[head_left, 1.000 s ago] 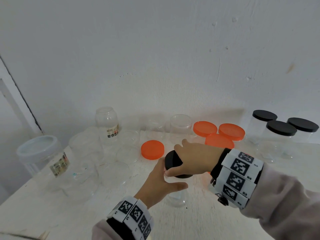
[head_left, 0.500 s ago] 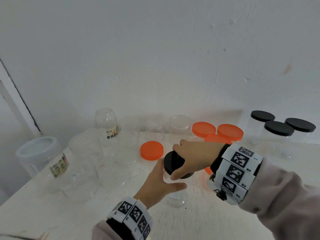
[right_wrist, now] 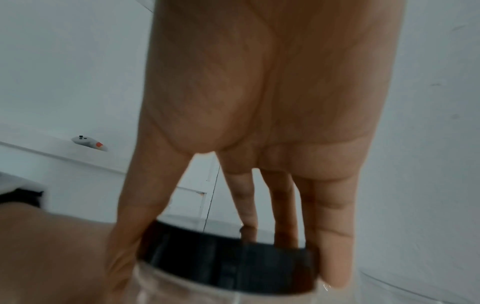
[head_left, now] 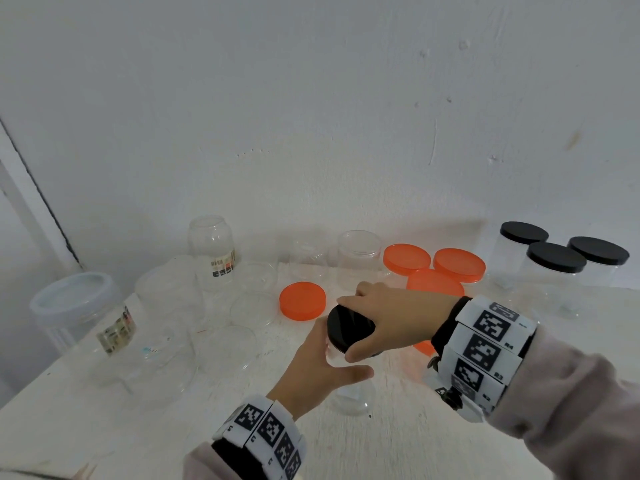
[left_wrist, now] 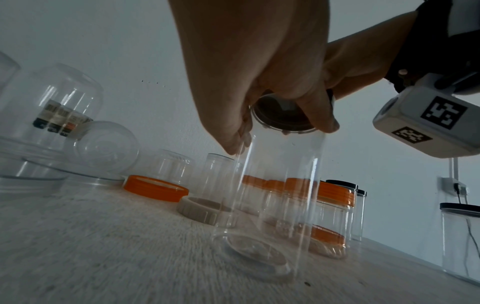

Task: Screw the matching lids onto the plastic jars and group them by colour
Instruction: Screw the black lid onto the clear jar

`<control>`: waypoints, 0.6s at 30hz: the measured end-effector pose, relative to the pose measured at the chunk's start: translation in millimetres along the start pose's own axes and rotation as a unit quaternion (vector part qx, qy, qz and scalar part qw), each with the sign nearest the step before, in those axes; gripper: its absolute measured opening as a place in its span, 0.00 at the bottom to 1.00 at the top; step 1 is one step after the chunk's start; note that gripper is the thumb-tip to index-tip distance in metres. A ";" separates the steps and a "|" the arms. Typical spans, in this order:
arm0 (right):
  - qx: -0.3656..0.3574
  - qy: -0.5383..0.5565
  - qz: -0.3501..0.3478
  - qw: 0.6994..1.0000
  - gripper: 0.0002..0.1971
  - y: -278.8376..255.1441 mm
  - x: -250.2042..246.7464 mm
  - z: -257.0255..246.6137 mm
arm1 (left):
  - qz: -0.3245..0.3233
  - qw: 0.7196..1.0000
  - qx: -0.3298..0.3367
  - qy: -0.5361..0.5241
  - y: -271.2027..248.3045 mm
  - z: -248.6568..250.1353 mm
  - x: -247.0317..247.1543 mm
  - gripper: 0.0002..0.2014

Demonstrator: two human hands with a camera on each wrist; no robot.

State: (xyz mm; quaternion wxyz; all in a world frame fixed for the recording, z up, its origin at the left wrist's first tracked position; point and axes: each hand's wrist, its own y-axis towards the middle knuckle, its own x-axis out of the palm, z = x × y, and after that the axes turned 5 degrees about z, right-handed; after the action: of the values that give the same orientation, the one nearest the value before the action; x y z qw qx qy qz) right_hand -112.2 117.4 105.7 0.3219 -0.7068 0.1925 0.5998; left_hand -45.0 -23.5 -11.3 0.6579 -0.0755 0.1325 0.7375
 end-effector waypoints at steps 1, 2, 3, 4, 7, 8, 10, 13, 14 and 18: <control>0.000 0.002 0.012 1.000 0.36 -1.3 3.7 0.4 | 0.002 1.000 0.000 0.001 -0.7 0.3 0.3 0.34; 0.000 0.005 0.025 1.000 0.36 -2.6 7.6 0.7 | 0.005 1.000 0.000 0.001 -1.1 0.9 0.7 0.35; 0.000 0.006 0.040 0.999 0.35 -3.5 11.2 0.6 | 0.007 1.000 -0.001 0.000 -1.2 1.4 1.0 0.35; 0.001 0.006 0.054 0.999 0.35 -4.0 14.4 0.7 | 0.007 1.000 -0.003 -0.003 -1.2 1.9 1.1 0.35; 0.007 0.004 0.096 0.995 0.34 -6.8 25.0 -1.5 | 0.001 1.000 -0.004 -0.006 -1.5 4.1 0.8 0.37; 0.010 -0.003 0.115 0.993 0.34 -7.8 30.1 -2.9 | -0.006 1.000 -0.002 -0.004 -2.0 4.8 0.6 0.38; 0.018 0.001 0.155 0.988 0.35 -9.2 42.4 -6.7 | -0.016 1.000 0.004 -0.003 -2.5 6.7 0.1 0.39; 0.031 0.053 0.187 0.981 0.35 -10.5 57.3 -11.2 | -0.029 1.000 0.009 0.004 -3.0 10.8 -1.6 0.40; 0.035 0.042 0.190 0.980 0.36 -11.2 60.2 -11.9 | -0.037 0.999 0.011 0.014 -3.1 11.9 -2.9 0.40; 0.030 0.079 0.206 0.975 0.35 -13.8 68.2 -9.0 | -0.061 0.989 0.025 0.135 -4.5 13.1 -18.4 0.40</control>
State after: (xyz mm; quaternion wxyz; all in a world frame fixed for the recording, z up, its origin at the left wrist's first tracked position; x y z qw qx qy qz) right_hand -82.6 128.9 43.2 0.1963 -0.6873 0.3761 0.5896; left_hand -37.4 -36.6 6.0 0.6792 -0.1660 0.2336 0.6757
